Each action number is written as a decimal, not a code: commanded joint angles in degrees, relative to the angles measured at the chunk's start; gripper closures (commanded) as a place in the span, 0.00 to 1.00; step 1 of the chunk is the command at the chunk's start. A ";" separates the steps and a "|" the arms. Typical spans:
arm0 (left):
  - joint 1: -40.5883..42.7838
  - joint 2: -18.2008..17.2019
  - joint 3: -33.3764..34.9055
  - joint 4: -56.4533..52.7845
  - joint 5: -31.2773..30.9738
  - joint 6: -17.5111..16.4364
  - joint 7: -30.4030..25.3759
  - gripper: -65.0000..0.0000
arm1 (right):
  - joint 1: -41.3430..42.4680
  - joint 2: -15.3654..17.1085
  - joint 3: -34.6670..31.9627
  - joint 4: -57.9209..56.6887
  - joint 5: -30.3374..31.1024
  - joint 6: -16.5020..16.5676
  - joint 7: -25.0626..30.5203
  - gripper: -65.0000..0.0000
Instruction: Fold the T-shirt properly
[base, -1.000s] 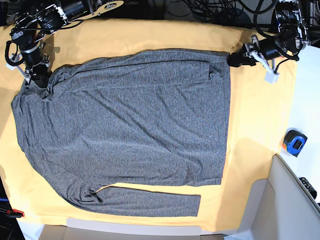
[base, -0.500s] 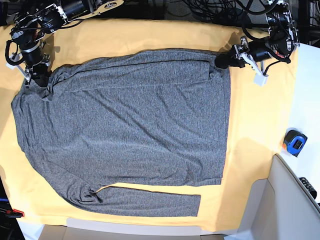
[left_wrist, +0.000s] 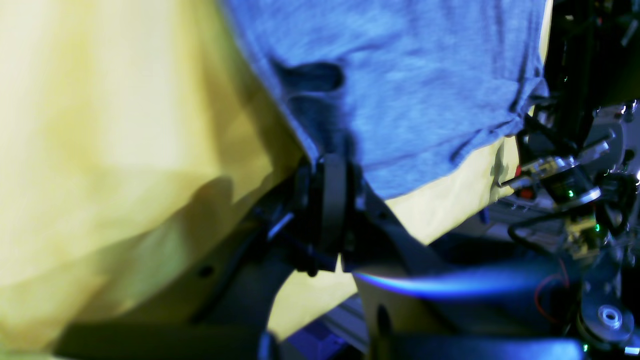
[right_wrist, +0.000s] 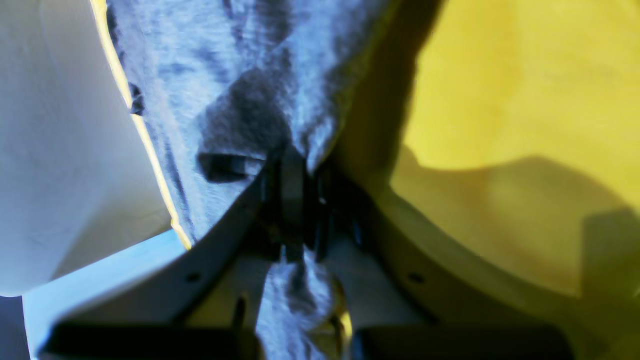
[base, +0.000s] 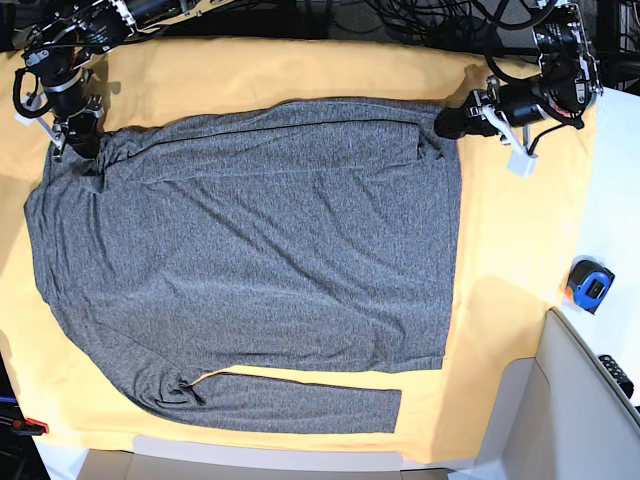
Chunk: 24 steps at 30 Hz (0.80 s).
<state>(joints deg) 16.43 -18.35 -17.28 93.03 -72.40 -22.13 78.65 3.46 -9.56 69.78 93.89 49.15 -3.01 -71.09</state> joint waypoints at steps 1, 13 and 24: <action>-0.47 -0.86 -0.17 2.13 -1.49 -0.24 1.35 1.00 | 0.10 0.56 -0.11 1.10 1.18 0.32 -0.25 1.00; -2.84 -0.68 -0.26 4.86 -1.49 -3.94 1.35 1.00 | 0.01 0.56 -0.11 1.28 4.61 0.32 -0.25 1.00; -9.88 -0.77 -0.26 1.69 -1.31 -3.94 1.35 1.00 | 7.22 0.56 -1.34 0.84 4.26 0.32 -0.08 1.00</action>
<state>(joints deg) 7.25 -18.41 -17.26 94.08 -72.55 -26.00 79.79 9.72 -9.52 69.01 93.93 52.10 -3.20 -70.83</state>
